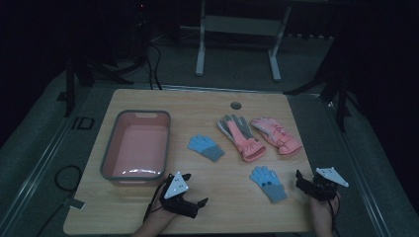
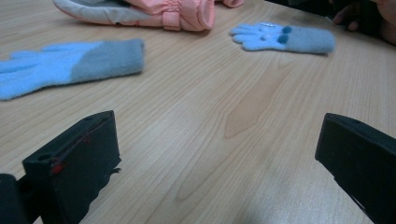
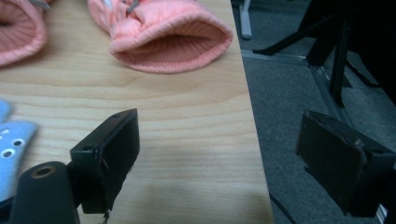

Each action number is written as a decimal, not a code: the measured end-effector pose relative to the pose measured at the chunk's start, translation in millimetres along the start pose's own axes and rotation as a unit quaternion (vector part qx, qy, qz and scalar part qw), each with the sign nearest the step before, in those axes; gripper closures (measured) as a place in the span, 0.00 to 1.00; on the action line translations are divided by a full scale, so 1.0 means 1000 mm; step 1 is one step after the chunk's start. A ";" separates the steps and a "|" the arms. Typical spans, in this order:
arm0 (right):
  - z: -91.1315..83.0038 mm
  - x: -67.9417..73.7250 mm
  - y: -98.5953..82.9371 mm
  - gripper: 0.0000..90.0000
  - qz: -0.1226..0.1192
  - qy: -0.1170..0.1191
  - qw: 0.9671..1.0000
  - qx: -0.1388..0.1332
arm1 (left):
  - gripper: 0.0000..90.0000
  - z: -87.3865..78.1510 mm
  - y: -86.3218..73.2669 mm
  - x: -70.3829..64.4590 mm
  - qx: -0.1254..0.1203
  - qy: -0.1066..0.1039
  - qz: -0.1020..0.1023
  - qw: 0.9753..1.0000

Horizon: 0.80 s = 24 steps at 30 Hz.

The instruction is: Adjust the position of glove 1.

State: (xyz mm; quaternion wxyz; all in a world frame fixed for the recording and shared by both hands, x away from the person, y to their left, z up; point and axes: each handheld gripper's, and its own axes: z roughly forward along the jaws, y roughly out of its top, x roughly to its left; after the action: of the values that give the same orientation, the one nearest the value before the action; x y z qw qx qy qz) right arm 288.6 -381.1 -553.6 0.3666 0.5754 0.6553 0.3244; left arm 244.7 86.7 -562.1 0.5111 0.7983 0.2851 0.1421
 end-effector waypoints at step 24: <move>-0.010 0.011 0.112 0.19 -0.020 0.172 0.979 0.106 | 0.00 0.003 0.001 0.000 0.032 -0.014 0.001 0.999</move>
State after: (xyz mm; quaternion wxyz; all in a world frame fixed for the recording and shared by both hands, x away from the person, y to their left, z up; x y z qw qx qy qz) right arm 337.1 -355.9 -454.2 0.1917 0.5339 0.7503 0.3394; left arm 246.5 84.6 -562.6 0.4889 0.8166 0.2818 0.1219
